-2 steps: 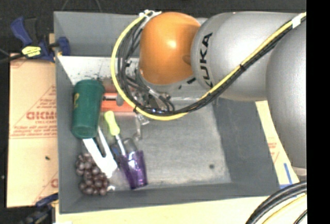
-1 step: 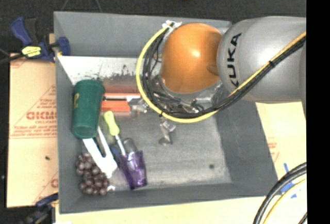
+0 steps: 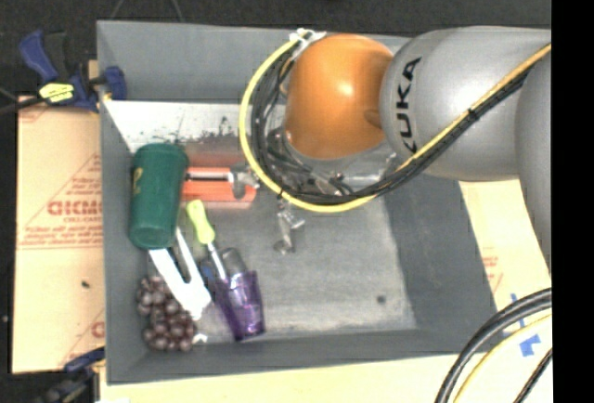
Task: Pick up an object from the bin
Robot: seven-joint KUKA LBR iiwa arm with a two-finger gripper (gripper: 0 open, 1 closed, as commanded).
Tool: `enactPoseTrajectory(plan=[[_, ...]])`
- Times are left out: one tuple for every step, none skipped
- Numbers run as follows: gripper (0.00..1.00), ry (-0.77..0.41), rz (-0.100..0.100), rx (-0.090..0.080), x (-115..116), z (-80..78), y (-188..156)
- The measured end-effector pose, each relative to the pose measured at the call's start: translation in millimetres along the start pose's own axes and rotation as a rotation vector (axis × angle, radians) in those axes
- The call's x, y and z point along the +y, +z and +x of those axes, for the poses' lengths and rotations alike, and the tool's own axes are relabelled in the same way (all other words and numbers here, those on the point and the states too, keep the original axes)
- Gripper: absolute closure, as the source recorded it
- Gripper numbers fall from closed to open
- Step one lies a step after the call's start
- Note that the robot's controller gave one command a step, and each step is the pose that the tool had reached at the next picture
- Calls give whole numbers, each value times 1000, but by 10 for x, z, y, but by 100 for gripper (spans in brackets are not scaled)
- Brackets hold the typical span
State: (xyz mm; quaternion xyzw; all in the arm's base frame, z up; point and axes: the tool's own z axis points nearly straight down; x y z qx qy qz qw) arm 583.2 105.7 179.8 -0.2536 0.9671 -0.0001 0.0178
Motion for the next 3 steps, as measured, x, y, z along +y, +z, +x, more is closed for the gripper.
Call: enactPoseTrajectory(plan=[[0,-56,-1,9,85,238,168],[0,-118,1,-6,-227,189,278],[100,-343,1,-2,293,705,750]])
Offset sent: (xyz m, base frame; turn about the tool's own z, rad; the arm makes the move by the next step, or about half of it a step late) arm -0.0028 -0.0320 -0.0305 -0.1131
